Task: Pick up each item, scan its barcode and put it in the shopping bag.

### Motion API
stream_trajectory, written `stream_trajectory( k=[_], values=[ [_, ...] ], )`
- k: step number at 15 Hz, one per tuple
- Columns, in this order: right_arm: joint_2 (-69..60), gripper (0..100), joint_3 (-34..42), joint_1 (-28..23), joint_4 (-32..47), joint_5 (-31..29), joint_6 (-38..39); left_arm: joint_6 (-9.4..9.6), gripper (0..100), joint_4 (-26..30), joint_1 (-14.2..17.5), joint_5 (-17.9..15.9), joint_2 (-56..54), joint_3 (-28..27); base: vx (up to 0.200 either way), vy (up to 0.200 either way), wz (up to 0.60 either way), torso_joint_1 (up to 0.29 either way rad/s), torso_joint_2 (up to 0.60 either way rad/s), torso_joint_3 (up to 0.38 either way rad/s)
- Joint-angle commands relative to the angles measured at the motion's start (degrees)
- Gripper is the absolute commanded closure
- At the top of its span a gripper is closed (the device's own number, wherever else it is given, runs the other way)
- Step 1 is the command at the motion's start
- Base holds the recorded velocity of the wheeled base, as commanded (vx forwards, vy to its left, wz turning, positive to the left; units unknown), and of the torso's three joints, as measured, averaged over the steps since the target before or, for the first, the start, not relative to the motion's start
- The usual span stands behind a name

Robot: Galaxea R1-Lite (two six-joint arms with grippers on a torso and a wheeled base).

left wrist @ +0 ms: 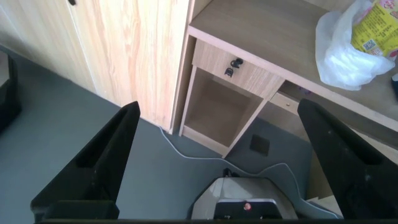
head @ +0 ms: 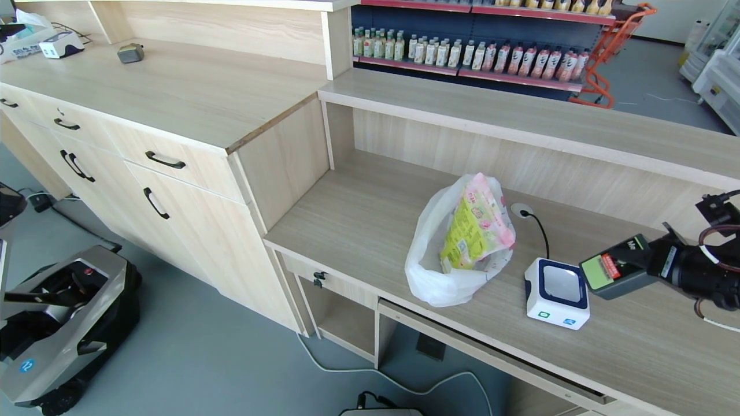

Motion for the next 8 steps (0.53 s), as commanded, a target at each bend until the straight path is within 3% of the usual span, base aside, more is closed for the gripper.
stream_trajectory(
  k=[1, 8],
  values=[
    [3.8, 100, -1.9, 0.5, -0.3, 0.1, -0.5, -0.02, 0, 0.0, 0.0, 0.0, 0.0, 0.0, 0.000, 0.000, 0.00, 0.000, 0.00, 0.000],
    [8.6, 100, -4.0, 2.0, -0.8, 0.2, -5.6, -0.02, 0, 0.0, 0.0, 0.0, 0.0, 0.0, 0.000, 0.000, 0.00, 0.000, 0.00, 0.000]
  ],
)
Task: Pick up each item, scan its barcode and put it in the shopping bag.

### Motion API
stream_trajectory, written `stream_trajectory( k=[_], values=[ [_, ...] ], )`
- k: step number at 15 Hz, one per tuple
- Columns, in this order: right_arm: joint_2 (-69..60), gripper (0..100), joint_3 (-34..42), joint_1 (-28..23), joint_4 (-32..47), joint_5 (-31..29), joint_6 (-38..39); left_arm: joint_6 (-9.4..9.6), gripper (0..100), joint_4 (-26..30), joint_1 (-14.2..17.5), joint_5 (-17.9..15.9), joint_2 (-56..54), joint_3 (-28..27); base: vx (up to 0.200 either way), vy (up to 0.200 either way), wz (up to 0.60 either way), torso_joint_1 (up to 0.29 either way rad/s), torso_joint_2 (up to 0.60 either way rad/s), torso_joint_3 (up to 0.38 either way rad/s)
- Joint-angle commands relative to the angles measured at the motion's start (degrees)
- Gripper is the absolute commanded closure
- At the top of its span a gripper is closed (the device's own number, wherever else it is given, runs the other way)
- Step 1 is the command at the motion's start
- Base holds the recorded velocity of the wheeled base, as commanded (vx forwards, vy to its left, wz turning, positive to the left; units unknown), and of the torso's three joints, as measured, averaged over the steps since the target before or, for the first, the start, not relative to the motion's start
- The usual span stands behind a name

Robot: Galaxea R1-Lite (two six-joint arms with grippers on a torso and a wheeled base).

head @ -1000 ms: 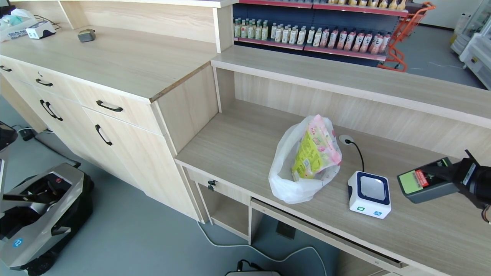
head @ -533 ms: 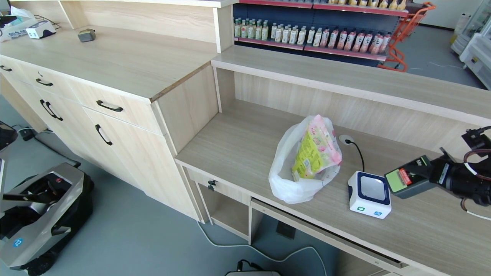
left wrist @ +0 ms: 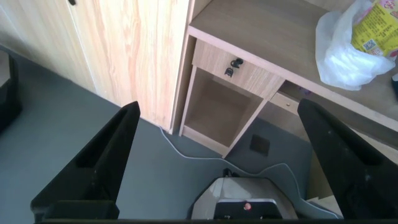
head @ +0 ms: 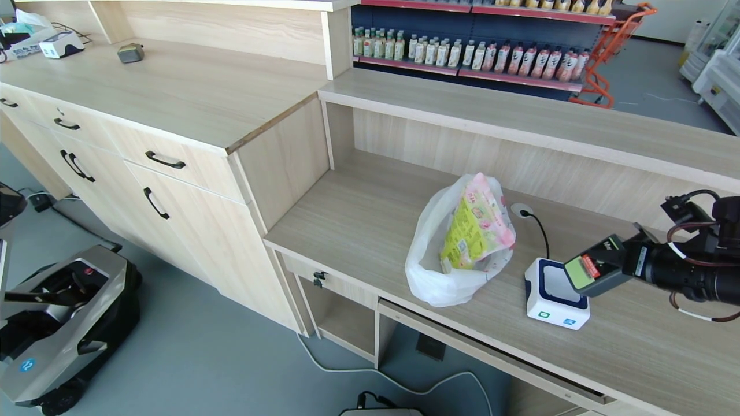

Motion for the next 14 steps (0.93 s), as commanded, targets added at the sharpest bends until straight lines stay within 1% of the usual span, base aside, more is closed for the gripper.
stream_trajectory(
  k=[1, 6, 9, 11, 14],
  values=[
    [1.9, 100, -0.2, 0.1, 0.0, 0.0, -0.4, -0.04, 0, 0.0, 0.0, 0.0, 0.0, 0.0, 0.000, 0.000, 0.00, 0.000, 0.00, 0.000],
    [2.9, 100, -0.5, 0.6, 0.0, 0.1, -0.2, -0.04, 0, 0.0, 0.0, 0.0, 0.0, 0.0, 0.000, 0.000, 0.00, 0.000, 0.00, 0.000],
    [4.9, 100, -0.7, 1.7, -2.8, 0.1, -0.3, -0.04, 0, 0.0, 0.0, 0.0, 0.0, 0.0, 0.000, 0.000, 0.00, 0.000, 0.00, 0.000],
    [5.6, 100, -1.0, 1.8, -3.0, 0.2, -0.3, -0.04, 0, 0.0, 0.0, 0.0, 0.0, 0.0, 0.000, 0.000, 0.00, 0.000, 0.00, 0.000],
    [8.1, 100, -3.7, 2.1, -3.0, 1.1, -0.3, -0.04, 0, 0.0, 0.0, 0.0, 0.0, 0.0, 0.000, 0.000, 0.00, 0.000, 0.00, 0.000]
  ],
)
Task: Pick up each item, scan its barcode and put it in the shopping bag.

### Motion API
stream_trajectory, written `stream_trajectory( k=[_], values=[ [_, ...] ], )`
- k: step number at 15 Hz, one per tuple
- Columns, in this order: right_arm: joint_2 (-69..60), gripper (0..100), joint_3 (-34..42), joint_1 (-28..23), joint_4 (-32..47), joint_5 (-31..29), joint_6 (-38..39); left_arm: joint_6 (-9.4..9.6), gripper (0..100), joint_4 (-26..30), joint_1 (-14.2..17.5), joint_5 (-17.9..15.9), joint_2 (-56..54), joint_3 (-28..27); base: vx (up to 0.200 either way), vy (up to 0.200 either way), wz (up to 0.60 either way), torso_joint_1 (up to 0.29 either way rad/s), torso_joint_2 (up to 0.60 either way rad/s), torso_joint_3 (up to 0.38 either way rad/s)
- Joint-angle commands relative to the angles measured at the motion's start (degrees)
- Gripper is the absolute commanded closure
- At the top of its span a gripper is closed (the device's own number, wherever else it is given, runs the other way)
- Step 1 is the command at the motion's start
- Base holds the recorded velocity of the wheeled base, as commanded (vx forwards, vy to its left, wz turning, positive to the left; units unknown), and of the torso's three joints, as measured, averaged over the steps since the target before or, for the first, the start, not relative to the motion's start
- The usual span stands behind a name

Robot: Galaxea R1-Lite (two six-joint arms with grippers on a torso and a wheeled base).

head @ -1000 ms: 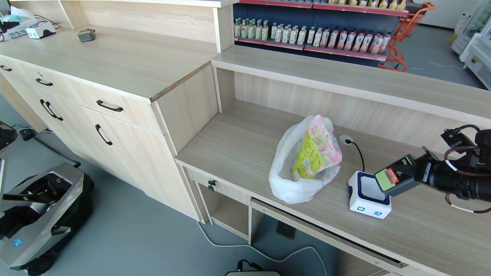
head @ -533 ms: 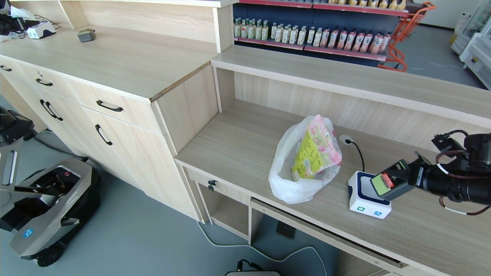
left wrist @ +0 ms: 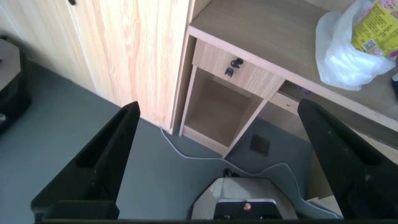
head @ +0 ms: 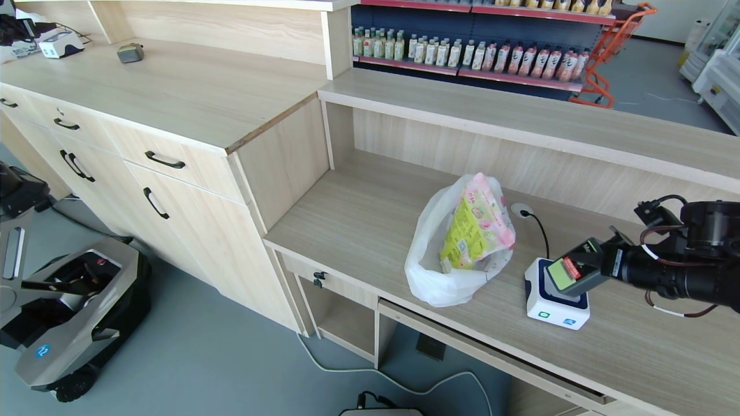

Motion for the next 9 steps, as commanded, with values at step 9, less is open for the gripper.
stream_trajectory(
  k=[9],
  values=[
    [5.1, 100, -3.1, 2.5, -1.1, -0.1, -1.4, -0.04, 0, 0.0, 0.0, 0.0, 0.0, 0.0, 0.000, 0.000, 0.00, 0.000, 0.00, 0.000]
  ],
)
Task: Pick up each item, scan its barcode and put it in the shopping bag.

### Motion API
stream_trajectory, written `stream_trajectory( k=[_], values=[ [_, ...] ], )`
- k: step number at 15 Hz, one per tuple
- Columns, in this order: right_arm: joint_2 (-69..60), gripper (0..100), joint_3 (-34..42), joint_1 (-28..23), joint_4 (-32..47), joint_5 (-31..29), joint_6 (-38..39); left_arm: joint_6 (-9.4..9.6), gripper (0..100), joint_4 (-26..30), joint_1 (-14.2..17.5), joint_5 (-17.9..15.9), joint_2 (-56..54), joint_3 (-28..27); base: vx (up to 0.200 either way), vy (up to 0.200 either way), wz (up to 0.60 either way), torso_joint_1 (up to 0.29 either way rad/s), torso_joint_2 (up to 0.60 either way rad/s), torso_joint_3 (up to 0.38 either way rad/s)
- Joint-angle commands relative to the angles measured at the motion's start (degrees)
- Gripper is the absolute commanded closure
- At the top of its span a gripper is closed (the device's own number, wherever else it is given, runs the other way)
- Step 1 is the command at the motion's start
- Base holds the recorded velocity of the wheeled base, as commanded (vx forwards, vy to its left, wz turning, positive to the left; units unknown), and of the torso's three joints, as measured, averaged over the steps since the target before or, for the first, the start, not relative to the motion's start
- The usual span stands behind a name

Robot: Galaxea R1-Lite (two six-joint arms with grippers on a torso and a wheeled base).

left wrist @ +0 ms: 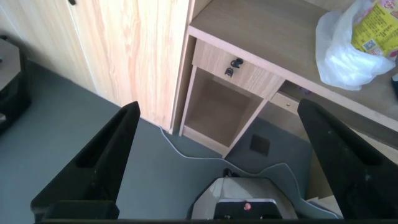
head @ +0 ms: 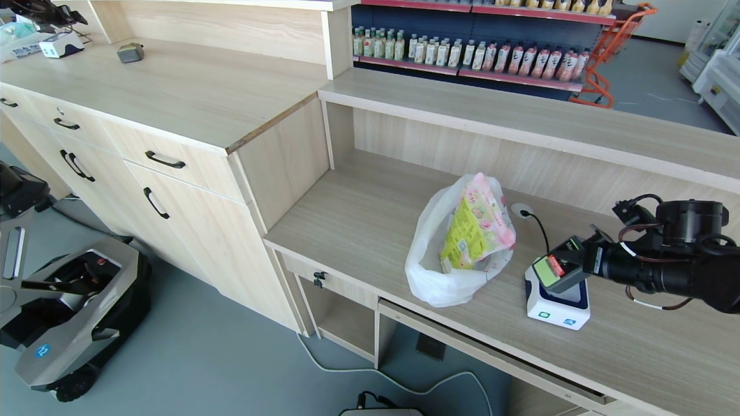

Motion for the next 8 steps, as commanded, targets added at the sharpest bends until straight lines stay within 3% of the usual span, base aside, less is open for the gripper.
stream_trajectory(
  k=[1, 8],
  values=[
    [1.0, 100, -0.1, 0.1, -0.1, 0.0, -0.4, -0.02, 0, 0.0, 0.0, 0.0, 0.0, 0.0, 0.000, 0.000, 0.00, 0.000, 0.00, 0.000],
    [-1.1, 100, -1.5, 0.1, 0.1, -0.2, -3.3, -0.02, 0, 0.0, 0.0, 0.0, 0.0, 0.0, 0.000, 0.000, 0.00, 0.000, 0.00, 0.000]
  ],
)
